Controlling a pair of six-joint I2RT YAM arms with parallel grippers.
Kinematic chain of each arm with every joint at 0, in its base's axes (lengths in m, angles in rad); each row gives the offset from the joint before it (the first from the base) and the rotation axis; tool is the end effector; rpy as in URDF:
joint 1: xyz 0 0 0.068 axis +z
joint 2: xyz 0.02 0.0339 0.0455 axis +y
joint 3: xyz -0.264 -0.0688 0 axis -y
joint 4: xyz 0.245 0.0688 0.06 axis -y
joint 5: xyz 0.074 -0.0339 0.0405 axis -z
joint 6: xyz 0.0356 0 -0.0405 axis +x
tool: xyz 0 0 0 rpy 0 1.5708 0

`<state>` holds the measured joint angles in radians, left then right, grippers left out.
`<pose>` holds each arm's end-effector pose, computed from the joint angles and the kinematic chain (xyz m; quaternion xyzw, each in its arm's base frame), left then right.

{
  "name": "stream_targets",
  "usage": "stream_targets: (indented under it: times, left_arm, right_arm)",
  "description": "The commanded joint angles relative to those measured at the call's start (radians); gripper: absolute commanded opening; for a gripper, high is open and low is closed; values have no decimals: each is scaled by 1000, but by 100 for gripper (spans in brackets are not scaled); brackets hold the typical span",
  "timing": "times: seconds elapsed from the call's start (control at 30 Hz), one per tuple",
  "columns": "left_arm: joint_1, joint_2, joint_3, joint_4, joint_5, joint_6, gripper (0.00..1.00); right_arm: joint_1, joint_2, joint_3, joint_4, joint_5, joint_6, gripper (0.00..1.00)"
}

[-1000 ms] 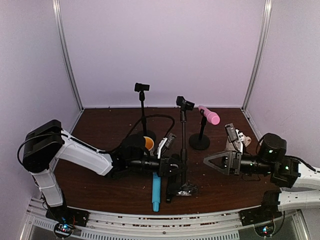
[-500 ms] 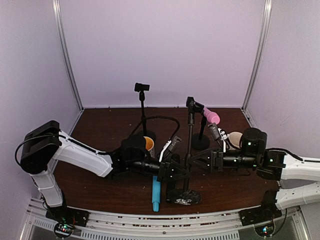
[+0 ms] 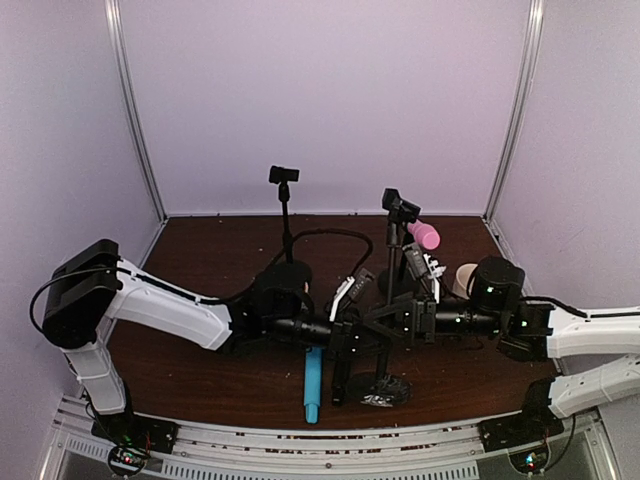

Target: Attach the microphones to the stand

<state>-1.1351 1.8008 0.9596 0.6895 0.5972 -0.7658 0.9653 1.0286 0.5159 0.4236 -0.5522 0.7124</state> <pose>0.1466 -0.3624 0.2123 0.3215 0.6776 -0.6364 0.1804 0.1159 0.2002 0.2625 -0.2721 0.6811 0.6175 0.2843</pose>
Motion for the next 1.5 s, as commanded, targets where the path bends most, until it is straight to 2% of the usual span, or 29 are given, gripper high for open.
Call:
stream_targets:
  times: [0.0,0.2,0.33,0.43,0.6,0.77,0.9,1.23,1.47]
  left_arm:
    - [26,-42,18,-98,-192,37,0]
    - [53,-89,-27,-111,-258,23,0]
    - [55,-92,-17,-144,-256,26,0]
    - [55,-96,-27,-101,-220,35,0]
    - [54,-104,-52,18,-107,46,0]
    - [52,-100,-73,198,56,-2,0]
    - [51,-104,-66,179,78,1,0]
    - [34,-104,-33,125,110,32,0]
    - [29,-101,-32,105,107,41,0]
  right_arm:
    - [41,-77,-31,39,-15,65,83]
    - [68,-257,-98,-61,60,123,83]
    - [69,-365,-102,-164,112,100,83]
    - [66,-389,-85,-235,138,50,82]
    - [33,-341,-59,-290,129,-45,80]
    - [8,-281,-29,-301,117,-197,68]
    - [1,-247,-16,-266,133,-234,65]
    - [-1,-114,17,-114,52,-218,56]
    - [-1,-78,3,-32,43,-180,44]
